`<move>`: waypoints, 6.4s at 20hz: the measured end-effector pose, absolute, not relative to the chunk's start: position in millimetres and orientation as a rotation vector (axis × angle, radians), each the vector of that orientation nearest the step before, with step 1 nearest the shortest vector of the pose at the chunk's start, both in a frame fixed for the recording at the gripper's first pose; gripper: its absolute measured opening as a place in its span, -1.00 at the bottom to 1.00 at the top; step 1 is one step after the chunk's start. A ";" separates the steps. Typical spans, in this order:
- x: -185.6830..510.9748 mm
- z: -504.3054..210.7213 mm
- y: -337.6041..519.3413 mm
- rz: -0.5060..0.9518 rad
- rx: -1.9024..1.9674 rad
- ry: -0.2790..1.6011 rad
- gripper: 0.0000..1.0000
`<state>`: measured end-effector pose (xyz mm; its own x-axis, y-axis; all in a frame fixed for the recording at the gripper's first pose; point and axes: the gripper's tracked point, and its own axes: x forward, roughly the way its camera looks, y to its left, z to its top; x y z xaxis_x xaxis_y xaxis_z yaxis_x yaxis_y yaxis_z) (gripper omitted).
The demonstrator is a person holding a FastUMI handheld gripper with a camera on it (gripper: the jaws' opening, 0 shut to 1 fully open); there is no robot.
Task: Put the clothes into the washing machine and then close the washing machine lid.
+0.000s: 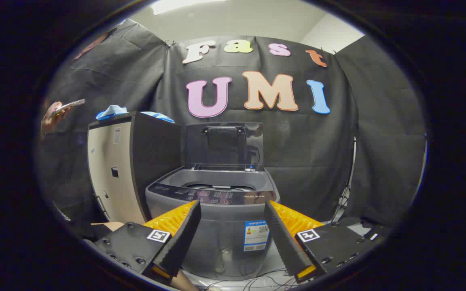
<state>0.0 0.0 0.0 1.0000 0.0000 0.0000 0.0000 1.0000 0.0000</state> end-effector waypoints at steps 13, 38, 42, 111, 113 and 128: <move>-3.9 0.7 4.0 0.005 0.002 0.000 0.95; 52.1 99.5 24.5 -0.030 0.055 -0.080 0.95; 99.3 179.6 77.9 0.059 0.118 -0.105 0.95; 249.0 186.6 473.8 0.562 -0.162 0.413 -0.79; 248.2 187.7 473.2 0.552 -0.166 0.399 -0.80; 235.9 192.4 415.4 0.496 -0.190 0.349 -0.80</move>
